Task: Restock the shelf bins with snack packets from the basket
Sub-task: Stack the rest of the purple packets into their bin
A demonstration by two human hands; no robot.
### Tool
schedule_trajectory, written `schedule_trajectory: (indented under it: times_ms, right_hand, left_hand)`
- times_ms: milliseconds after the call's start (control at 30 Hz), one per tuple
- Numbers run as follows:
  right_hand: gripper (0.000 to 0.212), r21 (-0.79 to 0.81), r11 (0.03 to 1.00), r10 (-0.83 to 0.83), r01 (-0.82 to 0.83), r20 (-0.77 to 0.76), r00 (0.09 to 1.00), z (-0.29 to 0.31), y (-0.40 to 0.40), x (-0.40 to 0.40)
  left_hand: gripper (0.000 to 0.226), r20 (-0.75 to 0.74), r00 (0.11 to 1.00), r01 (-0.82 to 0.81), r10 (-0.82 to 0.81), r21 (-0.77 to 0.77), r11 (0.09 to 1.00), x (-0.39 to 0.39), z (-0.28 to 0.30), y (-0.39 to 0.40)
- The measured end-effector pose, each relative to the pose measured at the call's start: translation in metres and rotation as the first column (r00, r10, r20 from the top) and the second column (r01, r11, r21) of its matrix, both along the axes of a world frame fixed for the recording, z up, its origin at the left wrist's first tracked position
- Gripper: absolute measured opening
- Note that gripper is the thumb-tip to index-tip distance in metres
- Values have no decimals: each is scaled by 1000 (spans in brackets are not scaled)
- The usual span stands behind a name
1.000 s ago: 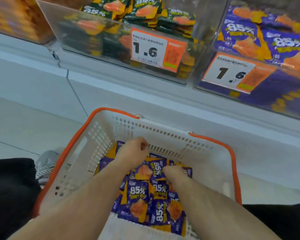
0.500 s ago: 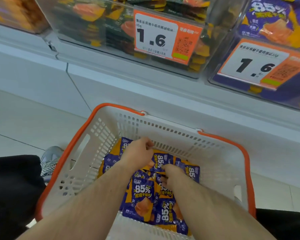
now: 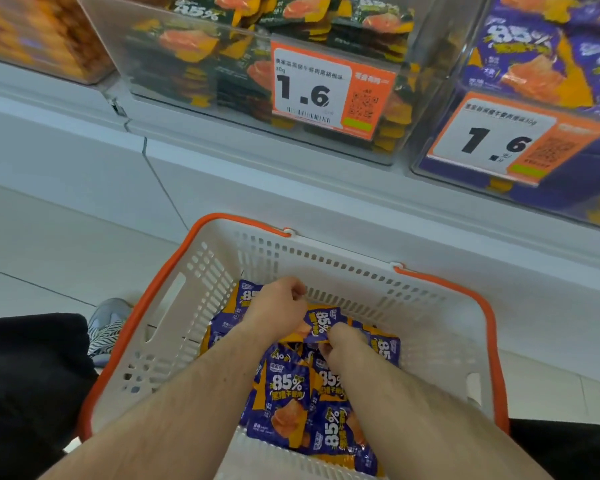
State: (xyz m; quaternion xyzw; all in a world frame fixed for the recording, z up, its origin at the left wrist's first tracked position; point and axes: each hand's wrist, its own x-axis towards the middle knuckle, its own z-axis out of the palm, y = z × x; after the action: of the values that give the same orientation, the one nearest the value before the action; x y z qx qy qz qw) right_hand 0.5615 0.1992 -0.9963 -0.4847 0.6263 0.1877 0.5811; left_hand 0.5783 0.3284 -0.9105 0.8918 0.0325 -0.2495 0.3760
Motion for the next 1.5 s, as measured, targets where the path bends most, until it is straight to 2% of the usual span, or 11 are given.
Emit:
schedule_trajectory:
  times_ms: [67, 100, 267, 400, 633, 733, 967, 1067, 1233, 1333, 1500]
  right_hand:
    - [29, -106, 879, 462, -465, -50, 885, 18, -7, -3]
    - [25, -235, 684, 689, -691, -105, 717, 17, -13, -6]
    - [32, -491, 432, 878, -757, 36, 477, 87, -37, 6]
    - [27, -653, 227, 969, -722, 81, 232, 157, -55, 27]
    - [36, -773, 497, 867, -394, 427, 257, 282, -106, 7]
    - [48, -836, 507, 859, -208, 471, 202, 309, -115, -18]
    - [46, -649, 751, 658, -118, 724, 206, 340, -122, -56]
    - [42, -568, 821, 562, -64, 781, 272, 352, -134, -46]
    - [37, -400, 910, 350, 113, 883, 312, 389, -178, -15]
    - [36, -437, 855, 307, 278, 860, 408, 405, -215, 16]
    - [29, -413, 813, 188, 410, 854, 485, 410, -260, 66]
  left_hand:
    - [28, -16, 1000, 5, -5, 1, 1000, -1, 5, -3]
    - [31, -35, 999, 10, -9, 18, 1000, -1, 7, -4]
    - [68, -247, 967, 88, -56, 119, 989, -11, 31, -9]
    - [10, -136, 987, 42, -80, -264, 964, -19, 65, -20]
    - [24, 165, 986, 83, 12, -557, 826, -20, 148, -40]
    - [26, 196, 978, 87, 73, -698, 711, -24, 186, -59]
    - [21, 329, 914, 96, 239, -746, 658, -14, 242, -101]
    - [11, 533, 816, 172, 223, -593, 787, 1, 250, -122]
    - [71, 950, 311, 94, -17, -13, 995, 32, 263, -144]
    - [66, 946, 263, -39, -188, 205, 978, 57, 274, -158]
    - [60, 860, 343, -141, -377, 444, 885, 82, 266, -174]
